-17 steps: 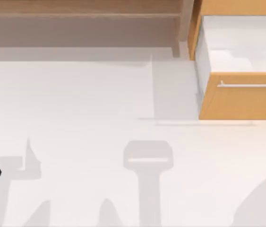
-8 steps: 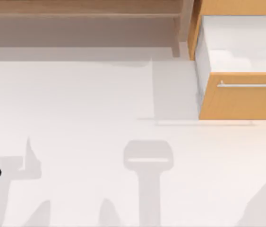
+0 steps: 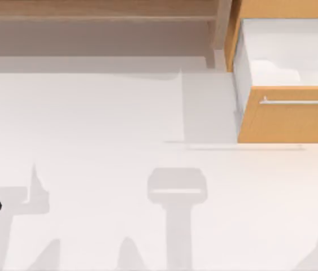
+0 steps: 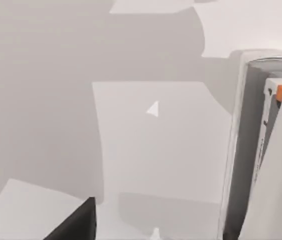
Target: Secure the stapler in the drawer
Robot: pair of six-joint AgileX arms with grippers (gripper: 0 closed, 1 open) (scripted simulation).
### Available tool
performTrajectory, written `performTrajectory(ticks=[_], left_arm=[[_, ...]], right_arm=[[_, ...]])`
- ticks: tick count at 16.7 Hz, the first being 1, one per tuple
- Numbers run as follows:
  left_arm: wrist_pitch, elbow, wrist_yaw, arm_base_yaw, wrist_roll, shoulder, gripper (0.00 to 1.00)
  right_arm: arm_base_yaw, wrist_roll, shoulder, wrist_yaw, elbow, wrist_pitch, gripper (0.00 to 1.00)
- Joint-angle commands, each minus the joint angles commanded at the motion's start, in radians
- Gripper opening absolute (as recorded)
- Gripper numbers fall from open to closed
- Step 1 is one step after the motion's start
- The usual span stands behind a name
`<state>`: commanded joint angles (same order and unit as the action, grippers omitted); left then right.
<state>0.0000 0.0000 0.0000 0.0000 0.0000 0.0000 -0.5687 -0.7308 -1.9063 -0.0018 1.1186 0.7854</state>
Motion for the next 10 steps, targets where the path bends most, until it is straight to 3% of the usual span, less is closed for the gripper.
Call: performTrajectory(ticks=[1, 10], left_arm=[[0.0, 0.0, 0.0, 0.0, 0.0, 0.0, 1.0], [0.0, 0.0, 0.0, 0.0, 0.0, 0.0, 1.0]], right_arm=[[0.0, 0.0, 0.0, 0.0, 0.0, 0.0, 1.0], [0.0, 0.0, 0.0, 0.0, 0.0, 0.0, 0.32]])
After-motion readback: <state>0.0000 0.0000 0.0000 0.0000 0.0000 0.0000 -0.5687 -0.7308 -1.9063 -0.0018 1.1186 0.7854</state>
